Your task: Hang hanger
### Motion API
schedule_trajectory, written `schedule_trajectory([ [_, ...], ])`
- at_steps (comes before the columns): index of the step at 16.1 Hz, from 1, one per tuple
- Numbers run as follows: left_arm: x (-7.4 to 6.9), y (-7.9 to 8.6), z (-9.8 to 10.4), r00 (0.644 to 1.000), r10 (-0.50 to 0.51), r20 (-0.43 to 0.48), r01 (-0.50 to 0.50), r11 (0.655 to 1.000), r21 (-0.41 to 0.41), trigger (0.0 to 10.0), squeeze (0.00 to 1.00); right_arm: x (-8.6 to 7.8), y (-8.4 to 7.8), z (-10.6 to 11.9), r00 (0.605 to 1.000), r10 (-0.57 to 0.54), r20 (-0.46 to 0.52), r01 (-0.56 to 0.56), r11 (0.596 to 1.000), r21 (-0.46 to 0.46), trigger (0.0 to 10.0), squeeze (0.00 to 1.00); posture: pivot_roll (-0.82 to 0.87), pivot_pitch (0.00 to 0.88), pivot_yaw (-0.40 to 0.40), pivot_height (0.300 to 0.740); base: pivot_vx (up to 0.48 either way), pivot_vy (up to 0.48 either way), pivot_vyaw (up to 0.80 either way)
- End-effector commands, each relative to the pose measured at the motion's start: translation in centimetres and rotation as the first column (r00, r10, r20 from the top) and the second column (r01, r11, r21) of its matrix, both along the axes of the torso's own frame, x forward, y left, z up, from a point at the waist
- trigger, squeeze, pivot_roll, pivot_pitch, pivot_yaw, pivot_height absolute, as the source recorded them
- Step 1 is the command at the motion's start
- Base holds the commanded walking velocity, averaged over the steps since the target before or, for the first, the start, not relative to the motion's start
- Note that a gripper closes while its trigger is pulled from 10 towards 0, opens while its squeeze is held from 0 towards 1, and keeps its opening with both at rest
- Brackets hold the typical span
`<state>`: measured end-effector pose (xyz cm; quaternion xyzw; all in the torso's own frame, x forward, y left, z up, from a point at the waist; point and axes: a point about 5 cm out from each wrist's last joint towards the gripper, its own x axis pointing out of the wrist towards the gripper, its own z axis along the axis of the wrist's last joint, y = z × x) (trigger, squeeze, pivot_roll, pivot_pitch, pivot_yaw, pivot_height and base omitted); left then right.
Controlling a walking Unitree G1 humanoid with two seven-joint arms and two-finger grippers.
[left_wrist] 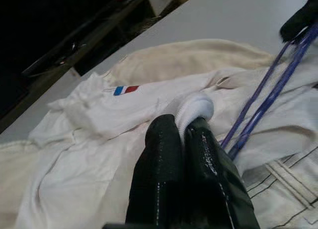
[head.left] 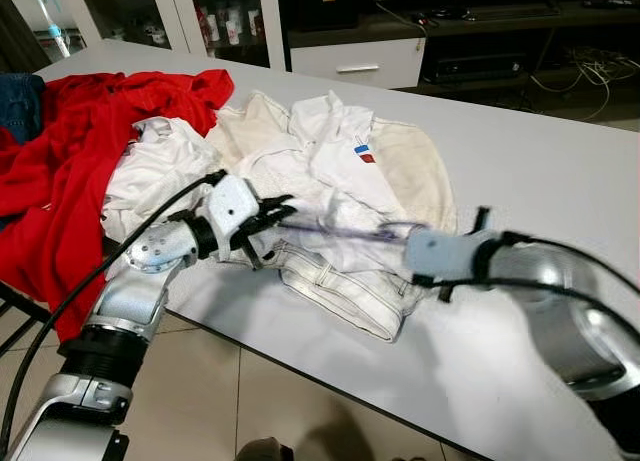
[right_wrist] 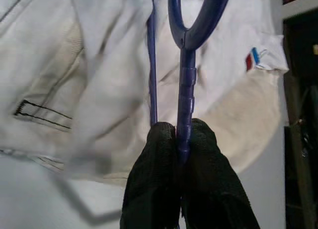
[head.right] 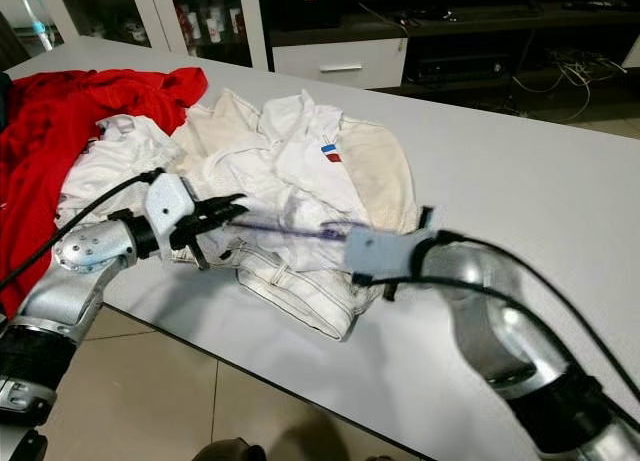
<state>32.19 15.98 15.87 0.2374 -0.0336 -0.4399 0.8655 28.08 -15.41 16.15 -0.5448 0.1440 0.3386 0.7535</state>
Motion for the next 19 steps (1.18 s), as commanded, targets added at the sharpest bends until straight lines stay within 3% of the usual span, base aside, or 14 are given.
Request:
schedule_trajectory([
  [1,-0.3,0.0,0.4,1.000,-0.028,0.003,0.028,0.999,0.029,10.0,0.00,0.4,0.4,0.5,1.000,0.007,0.030,-0.006,1.000,-0.011,10.0,0.00,0.14,0.011,0.073,0.740,0.000,0.000,0.00],
  [4,-0.6,-0.5,1.3,0.998,-0.065,0.018,0.064,0.997,0.031,10.0,0.00,1.0,0.8,0.2,0.999,-0.001,0.038,0.002,1.000,-0.020,10.0,0.00,0.14,0.011,0.072,0.740,0.000,0.000,0.00],
  [7,-0.7,-2.2,2.2,0.992,-0.124,0.035,0.124,0.992,0.013,10.0,0.00,2.2,2.5,0.7,0.997,-0.023,0.078,0.018,0.998,0.067,10.0,0.00,0.13,0.012,0.070,0.740,0.000,0.000,0.00],
  [11,-1.3,-4.4,2.6,0.977,-0.206,0.052,0.206,0.979,-0.001,10.0,0.00,2.6,3.9,0.3,0.997,-0.023,0.068,0.012,0.987,0.158,10.0,0.00,0.13,0.010,0.066,0.740,0.000,0.000,0.00],
  [19,-2.6,-7.6,3.6,0.940,-0.330,0.084,0.333,0.943,-0.018,10.0,0.00,3.5,5.4,0.6,0.994,-0.047,0.100,0.023,0.974,0.226,10.0,0.00,0.13,0.007,0.066,0.740,0.000,0.000,0.00],
])
